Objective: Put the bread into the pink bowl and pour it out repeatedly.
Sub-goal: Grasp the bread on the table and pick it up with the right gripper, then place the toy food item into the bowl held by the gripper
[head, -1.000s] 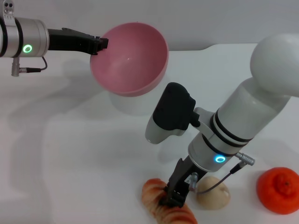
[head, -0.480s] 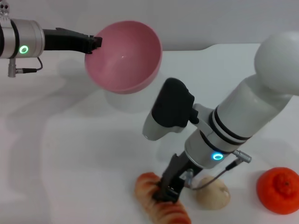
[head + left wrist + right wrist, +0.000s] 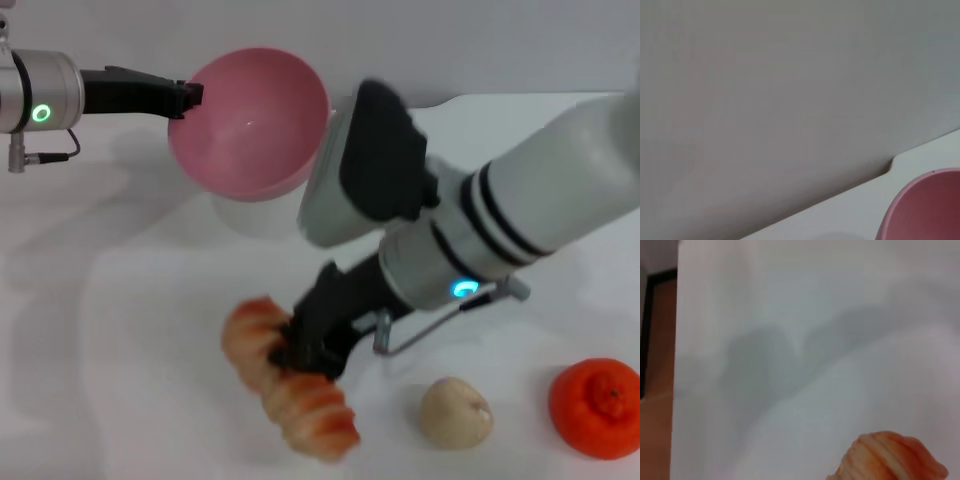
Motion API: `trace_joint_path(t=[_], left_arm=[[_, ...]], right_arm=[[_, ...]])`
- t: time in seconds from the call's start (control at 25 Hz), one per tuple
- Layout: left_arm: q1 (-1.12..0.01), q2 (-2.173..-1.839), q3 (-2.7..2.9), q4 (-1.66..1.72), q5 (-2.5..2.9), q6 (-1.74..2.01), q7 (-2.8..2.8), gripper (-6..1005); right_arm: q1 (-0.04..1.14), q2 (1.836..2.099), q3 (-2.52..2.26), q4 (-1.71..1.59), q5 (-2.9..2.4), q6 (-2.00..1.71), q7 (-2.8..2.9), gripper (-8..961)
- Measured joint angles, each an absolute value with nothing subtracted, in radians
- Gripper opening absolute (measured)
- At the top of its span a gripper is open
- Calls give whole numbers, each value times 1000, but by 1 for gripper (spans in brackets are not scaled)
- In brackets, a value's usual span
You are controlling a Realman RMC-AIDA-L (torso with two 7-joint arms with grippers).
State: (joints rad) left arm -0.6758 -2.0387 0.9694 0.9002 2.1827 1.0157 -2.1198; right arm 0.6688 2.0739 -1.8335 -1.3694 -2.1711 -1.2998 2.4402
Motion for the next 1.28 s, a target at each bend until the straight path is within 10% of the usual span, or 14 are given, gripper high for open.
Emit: trace_joint_path(t=[1.28], left_arm=[[-667,-2055,1088,883,2139,1031,-2125,99]], right_arm=[[507,2089,-1540,-1547,-2048,-891,2001,125]])
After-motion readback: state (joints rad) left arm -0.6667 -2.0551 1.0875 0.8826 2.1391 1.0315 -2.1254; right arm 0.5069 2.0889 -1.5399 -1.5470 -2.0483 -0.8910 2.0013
